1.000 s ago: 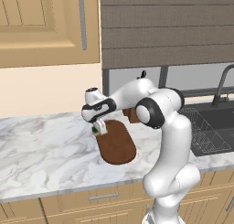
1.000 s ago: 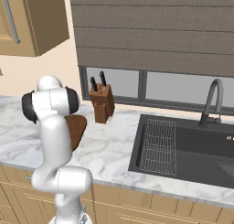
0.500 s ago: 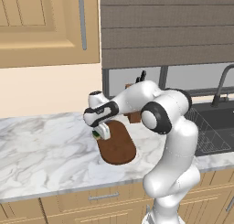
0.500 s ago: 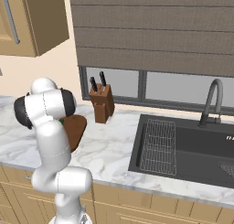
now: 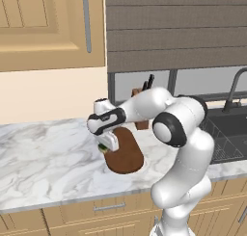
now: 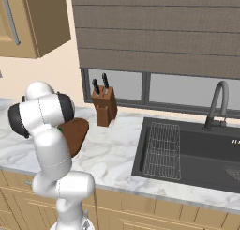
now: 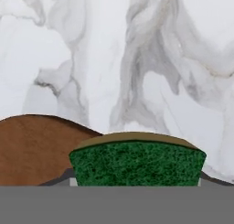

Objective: Pick up the sponge from the counter and clean the cutting board by briefly scrubbing or pressing down on the cutting board. Once finished, release the sponge.

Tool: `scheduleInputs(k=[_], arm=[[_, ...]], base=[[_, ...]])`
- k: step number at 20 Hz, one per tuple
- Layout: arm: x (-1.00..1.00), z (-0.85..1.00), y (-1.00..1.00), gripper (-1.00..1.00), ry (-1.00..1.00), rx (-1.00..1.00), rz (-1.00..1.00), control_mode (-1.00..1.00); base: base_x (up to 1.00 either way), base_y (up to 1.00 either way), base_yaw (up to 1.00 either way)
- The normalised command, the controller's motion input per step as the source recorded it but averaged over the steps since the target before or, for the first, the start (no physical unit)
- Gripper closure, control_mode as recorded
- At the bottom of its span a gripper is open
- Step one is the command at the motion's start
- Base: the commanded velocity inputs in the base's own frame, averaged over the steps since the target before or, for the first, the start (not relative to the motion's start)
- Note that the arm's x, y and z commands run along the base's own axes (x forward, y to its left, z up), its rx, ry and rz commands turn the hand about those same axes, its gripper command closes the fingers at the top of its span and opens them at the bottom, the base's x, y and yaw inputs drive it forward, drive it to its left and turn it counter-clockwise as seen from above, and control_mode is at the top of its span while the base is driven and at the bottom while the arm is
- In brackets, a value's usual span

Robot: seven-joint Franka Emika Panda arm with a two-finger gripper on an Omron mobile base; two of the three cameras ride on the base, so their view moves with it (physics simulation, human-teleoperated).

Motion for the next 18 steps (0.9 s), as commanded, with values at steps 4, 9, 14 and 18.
scheduleInputs(k=[4, 9, 14, 18], arm=[[-1.00, -0.41, 0.00, 1.00, 0.00, 0.00, 0.00, -1.00], [-1.00, -0.38, 0.00, 1.00, 0.00, 0.00, 0.00, -1.00], [-1.00, -0.41, 0.00, 1.00, 0.00, 0.01, 0.00, -1.00], [-0.74, -0.14, 0.12, 1.00, 0.00, 0.01, 0.00, -1.00]], base=[[0.00, 0.00, 0.00], [0.00, 0.00, 0.00], [0.00, 0.00, 0.00], [0.00, 0.00, 0.00]])
